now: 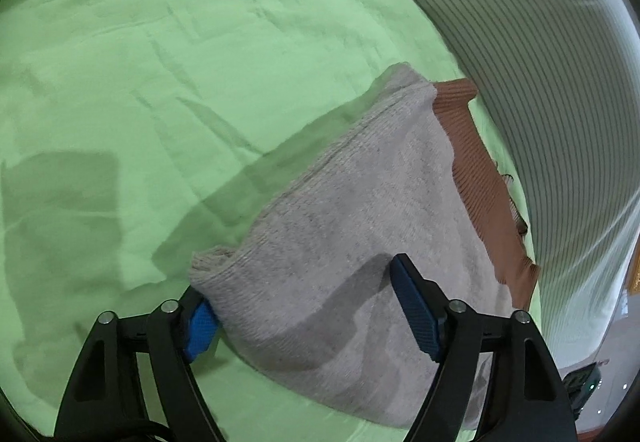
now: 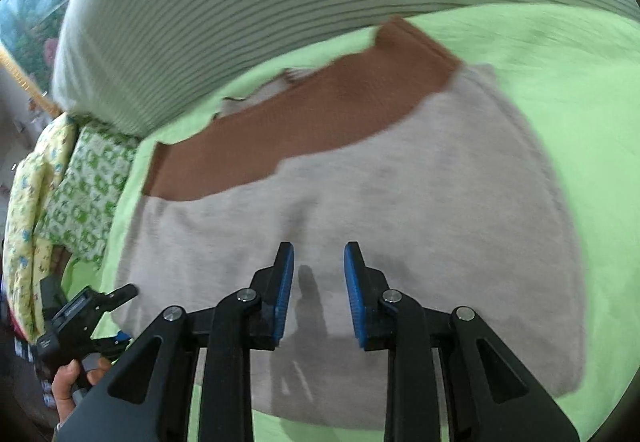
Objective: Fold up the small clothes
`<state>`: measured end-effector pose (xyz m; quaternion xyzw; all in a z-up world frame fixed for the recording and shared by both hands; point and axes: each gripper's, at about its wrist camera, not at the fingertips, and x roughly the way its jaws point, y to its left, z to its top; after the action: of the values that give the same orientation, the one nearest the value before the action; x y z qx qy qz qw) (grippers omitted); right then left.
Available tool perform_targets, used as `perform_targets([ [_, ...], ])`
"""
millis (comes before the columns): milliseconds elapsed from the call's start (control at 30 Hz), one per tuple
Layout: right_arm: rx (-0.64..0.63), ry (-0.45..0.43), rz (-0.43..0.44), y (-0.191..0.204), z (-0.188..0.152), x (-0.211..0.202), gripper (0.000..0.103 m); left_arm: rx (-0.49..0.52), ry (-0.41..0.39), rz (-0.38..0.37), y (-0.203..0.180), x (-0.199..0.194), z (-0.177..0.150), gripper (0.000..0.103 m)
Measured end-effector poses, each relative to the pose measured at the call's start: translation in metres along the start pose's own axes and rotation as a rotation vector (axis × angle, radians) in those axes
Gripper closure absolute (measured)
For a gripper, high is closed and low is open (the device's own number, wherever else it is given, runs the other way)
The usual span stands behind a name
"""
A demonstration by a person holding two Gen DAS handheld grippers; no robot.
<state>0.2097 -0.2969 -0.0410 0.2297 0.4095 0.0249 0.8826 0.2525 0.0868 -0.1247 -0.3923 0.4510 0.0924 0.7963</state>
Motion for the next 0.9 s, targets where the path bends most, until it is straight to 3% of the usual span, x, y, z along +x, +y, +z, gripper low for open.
perform_targets([
  [100, -0.016, 0.025, -0.001, 0.005, 0.005, 0.014, 0.076, 0.014, -0.005, 0.0, -0.002, 0.001, 0.0, 0.035],
  [200, 0.01, -0.008, 0.044, 0.005, 0.01, 0.012, 0.076, 0.024, -0.009, -0.002, -0.004, 0.002, 0.0, 0.04],
  [333, -0.055, 0.0, 0.075, 0.023, 0.011, 0.02, 0.076, 0.065, -0.012, -0.027, -0.01, 0.003, 0.001, 0.067],
  [433, -0.103, 0.064, -0.004, 0.024, 0.006, 0.042, 0.076, 0.134, -0.038, -0.006, -0.022, -0.002, 0.0, 0.078],
  [567, -0.113, 0.082, -0.003, 0.017, 0.003, 0.054, 0.085, 0.209, -0.079, -0.037, -0.041, -0.017, -0.003, 0.084],
  [733, -0.064, 0.091, 0.064, 0.008, 0.007, 0.052, 0.085, 0.327, -0.109, -0.193, -0.1, -0.047, -0.017, 0.086],
  [833, 0.095, 0.07, 0.167, -0.016, 0.009, 0.039, 0.085, 0.467, -0.095, -0.278, -0.15, -0.055, -0.04, 0.086],
  [900, 0.16, 0.043, 0.179, -0.032, 0.011, 0.029, 0.085, 0.563, -0.064, -0.346, -0.185, -0.052, -0.061, 0.086],
])
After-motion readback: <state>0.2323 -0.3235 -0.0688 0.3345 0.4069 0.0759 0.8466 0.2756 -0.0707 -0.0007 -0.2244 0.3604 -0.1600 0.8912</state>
